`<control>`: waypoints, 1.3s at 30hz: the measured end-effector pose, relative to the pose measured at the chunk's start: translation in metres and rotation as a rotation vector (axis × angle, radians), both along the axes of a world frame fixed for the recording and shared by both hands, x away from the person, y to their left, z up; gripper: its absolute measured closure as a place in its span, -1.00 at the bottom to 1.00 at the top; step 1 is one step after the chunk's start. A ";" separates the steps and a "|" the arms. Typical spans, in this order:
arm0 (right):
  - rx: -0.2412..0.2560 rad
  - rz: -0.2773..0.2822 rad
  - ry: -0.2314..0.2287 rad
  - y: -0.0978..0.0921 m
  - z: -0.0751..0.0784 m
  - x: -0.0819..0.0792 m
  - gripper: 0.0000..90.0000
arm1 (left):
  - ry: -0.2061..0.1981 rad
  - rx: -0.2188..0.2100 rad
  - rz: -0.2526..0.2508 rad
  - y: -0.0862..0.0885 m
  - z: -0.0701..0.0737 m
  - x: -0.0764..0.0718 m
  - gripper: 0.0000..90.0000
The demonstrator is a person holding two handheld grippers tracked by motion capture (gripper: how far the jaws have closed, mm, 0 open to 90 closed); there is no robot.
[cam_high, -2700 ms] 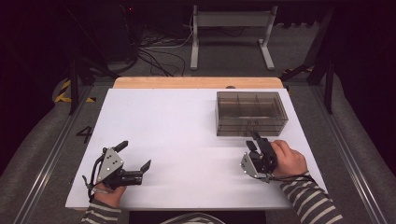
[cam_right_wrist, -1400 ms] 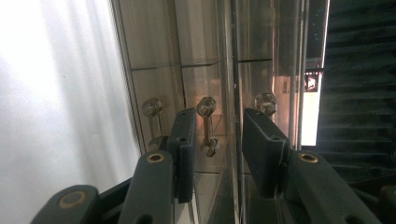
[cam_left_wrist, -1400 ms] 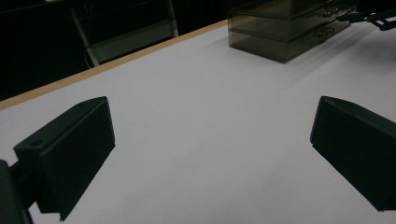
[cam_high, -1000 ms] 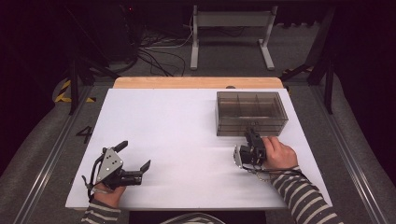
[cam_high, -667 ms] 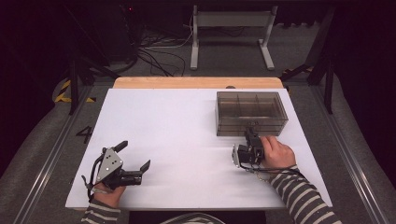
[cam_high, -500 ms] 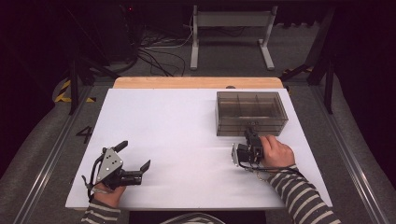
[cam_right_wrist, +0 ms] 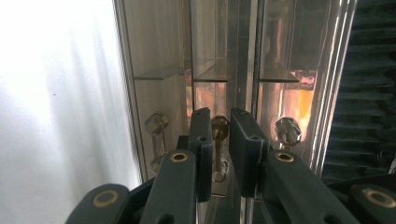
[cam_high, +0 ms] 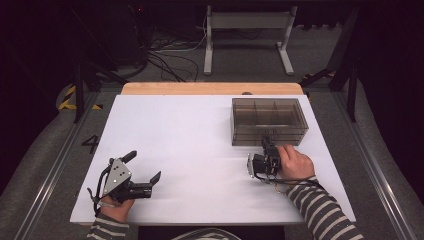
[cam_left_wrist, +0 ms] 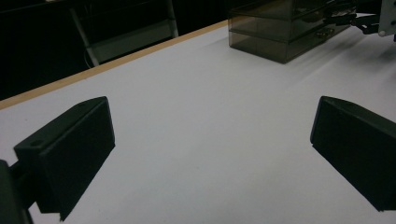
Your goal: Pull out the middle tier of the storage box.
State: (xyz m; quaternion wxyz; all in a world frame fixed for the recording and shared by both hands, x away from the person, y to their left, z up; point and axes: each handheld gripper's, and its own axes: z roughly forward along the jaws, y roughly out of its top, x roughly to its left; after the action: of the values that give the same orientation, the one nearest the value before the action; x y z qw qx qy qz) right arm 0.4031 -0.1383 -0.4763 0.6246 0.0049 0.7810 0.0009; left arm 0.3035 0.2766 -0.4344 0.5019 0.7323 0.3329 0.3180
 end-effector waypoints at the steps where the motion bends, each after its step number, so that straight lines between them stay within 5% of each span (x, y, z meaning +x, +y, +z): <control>1: 0.003 -0.004 0.003 0.000 0.000 0.000 0.76 | 0.000 0.000 0.000 0.000 0.000 0.000 -0.99; 27: 0.006 0.026 0.032 -0.003 0.011 -0.018 0.78 | 0.002 0.001 0.001 0.000 0.000 0.000 -0.99; 31: 0.037 0.014 0.076 -0.004 0.011 -0.023 0.72 | 0.003 0.000 0.002 -0.001 0.000 0.000 -0.99; 39: 0.046 0.023 0.076 -0.007 0.013 -0.025 0.65 | 0.003 0.001 0.001 -0.001 0.000 0.000 -0.99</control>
State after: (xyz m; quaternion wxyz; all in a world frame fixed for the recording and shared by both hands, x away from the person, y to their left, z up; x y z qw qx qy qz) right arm 0.3776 -0.1452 -0.4632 0.5940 0.0101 0.8040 0.0257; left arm 0.3033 0.2759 -0.4346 0.5008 0.7329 0.3339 0.3173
